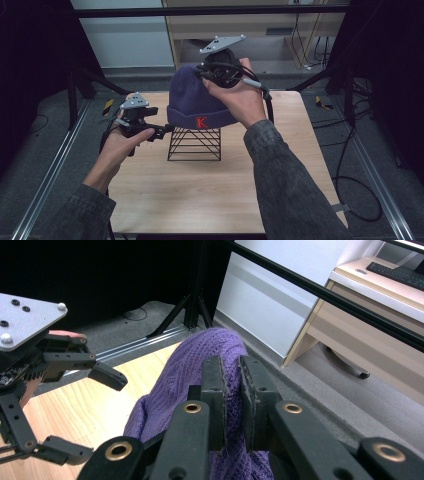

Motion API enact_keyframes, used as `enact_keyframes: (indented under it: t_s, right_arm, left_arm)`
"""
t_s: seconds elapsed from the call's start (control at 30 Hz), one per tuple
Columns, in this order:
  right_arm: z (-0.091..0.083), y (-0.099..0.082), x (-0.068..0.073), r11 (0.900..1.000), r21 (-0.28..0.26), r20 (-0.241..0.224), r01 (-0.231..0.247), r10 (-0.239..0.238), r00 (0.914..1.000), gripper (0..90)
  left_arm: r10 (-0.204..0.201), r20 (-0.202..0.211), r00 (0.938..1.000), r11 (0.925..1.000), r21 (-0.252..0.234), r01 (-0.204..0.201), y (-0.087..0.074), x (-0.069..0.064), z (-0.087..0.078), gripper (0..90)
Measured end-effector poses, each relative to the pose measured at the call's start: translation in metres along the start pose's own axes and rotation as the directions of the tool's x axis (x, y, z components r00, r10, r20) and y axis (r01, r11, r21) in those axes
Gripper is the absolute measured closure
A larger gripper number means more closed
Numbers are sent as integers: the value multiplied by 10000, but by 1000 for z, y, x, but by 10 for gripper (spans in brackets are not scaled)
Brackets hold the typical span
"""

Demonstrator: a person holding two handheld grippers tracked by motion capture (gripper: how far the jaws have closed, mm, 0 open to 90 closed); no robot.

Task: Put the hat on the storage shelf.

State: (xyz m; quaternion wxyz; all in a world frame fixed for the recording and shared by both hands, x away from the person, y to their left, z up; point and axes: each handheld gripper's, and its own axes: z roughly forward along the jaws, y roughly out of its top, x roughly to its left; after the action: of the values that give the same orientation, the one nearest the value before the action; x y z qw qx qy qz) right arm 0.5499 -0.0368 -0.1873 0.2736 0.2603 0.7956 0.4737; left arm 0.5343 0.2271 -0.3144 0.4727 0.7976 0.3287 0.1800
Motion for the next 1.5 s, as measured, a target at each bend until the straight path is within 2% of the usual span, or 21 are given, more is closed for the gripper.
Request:
enact_keyframes:
  t_s: [0.47,0.7,0.83,1.0,1.13,1.27,1.37,1.43,1.5]
  right_arm:
    - [14,9,11,9998,-35,-151,192,-193,9997,820]
    - [19,12,16,9997,-86,-319,209,-212,9993,820]
    - [20,13,19,9996,-90,-393,268,-271,9989,820]
    - [19,13,20,9995,-139,-460,269,-275,9986,820]
    - [20,13,21,9996,-148,-518,257,-264,9983,820]
    - [22,11,21,9996,-132,-580,246,-254,9980,819]
    - [24,10,20,9995,-105,-612,305,-310,9976,819]
    - [24,9,20,9995,-111,-619,294,-301,9976,819]
    - [23,8,19,9997,-92,-597,246,-251,9979,819]
  left_arm:
    - [-247,-41,9997,9996,-113,246,-3,5,-2,61]
    - [-292,11,9996,9995,91,292,-6,10,4,54]
    - [-338,-98,9994,9993,177,339,-7,14,7,43]
    - [-495,-68,9988,9986,200,496,-13,22,11,35]
    - [-717,177,9973,9970,294,712,-19,27,18,33]
    - [-695,599,9958,9970,381,673,-21,27,25,35]
    - [-648,726,9953,9975,326,626,-20,25,28,85]
    - [-712,763,9945,9972,283,692,-19,24,29,193]
    - [-583,591,9965,9980,274,567,-18,23,29,298]
